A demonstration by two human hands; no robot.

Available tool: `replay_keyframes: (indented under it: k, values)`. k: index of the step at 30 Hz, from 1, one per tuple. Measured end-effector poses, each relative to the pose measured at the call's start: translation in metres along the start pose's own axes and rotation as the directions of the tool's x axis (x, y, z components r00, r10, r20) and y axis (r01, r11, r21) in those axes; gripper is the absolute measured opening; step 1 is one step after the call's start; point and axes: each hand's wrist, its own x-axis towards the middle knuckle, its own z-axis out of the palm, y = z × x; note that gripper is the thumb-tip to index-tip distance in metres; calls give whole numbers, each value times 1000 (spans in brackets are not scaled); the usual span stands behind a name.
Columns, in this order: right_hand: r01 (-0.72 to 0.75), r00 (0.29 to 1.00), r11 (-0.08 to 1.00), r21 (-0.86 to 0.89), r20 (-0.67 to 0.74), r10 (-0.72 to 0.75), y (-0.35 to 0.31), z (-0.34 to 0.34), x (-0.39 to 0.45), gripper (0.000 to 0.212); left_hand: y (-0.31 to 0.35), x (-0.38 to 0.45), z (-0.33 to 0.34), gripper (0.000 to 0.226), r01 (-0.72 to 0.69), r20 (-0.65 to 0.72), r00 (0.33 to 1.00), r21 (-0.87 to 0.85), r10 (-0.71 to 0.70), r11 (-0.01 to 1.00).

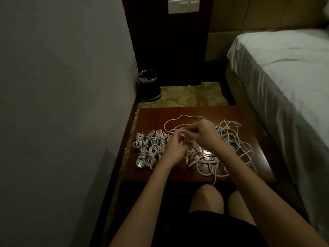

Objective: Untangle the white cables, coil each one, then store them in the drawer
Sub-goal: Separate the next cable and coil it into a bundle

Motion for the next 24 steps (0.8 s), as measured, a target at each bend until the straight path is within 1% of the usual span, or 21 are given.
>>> replay_keyframes:
  k: [1, 2, 3, 4, 5, 6, 8, 9, 12, 15, 17, 19, 20, 21, 22, 24]
  values:
    - [21, 1000, 998, 52, -16, -20, -12, -12, 1, 15, 7, 3, 5, 26, -19, 4, 1000, -11, 19, 1000]
    - [36, 999, 994, 104, -37, -32, -23, -25, 1, 15, 15, 6, 10, 15, -83, -34, 996, 57, 85, 995]
    - [56, 997, 989, 134, -60, -48, -31, -36, 1, 15, 22, 11, 15, 16, -102, -93, 990, 73, 109, 992]
    - [80, 994, 987, 138, -81, -69, -39, -46, 1, 16, 29, 12, 17, 19, -110, -102, 988, 88, 118, 990]
    - [103, 990, 986, 134, -106, -89, -45, -55, 2, 17, 37, 13, 21, 23, -106, -66, 992, 13, 107, 994]
    - [118, 986, 983, 141, -137, -99, -50, -64, 3, 17, 42, 14, 23, 24, -132, -31, 991, -37, 131, 991]
    - [144, 971, 969, 200, -219, -99, -55, -79, 5, 14, 51, 15, 21, 17, -163, 27, 986, -106, 167, 981]
    - [160, 961, 959, 235, -259, -96, -56, -86, 5, 12, 53, 17, 20, 13, -187, 51, 980, -115, 193, 976]
    - [202, 938, 922, 330, -336, -85, -58, -102, 3, 13, 61, 19, 16, 24, -209, 71, 974, -99, 216, 973]
    - [221, 919, 908, 357, -388, -71, -57, -110, 2, 16, 79, 16, 13, 25, -246, 35, 969, -20, 246, 969]
    - [202, 914, 921, 335, -403, -54, -52, -115, 2, 15, 92, 15, 11, 31, -272, -12, 962, -43, 272, 961]
    - [137, 924, 944, 300, -381, -13, -41, -118, 2, 12, 104, 14, 8, 32, -305, -52, 952, -78, 302, 949]
    - [94, 930, 957, 275, -368, 14, -34, -117, 3, 16, 110, 15, 6, 30, -304, -58, 952, -106, 300, 947]
    - [47, 935, 964, 262, -351, 50, -26, -115, 3, 26, 115, 16, 4, 27, -297, -52, 955, -137, 292, 945]
    - [7, 939, 961, 277, -332, 89, -21, -113, 2, 40, 121, 17, 2, 26, -295, -44, 955, -169, 292, 940]
    - [-60, 948, 944, 324, -277, 155, -14, -106, -3, 68, 129, 19, -1, 31, -294, -46, 955, -230, 292, 928]
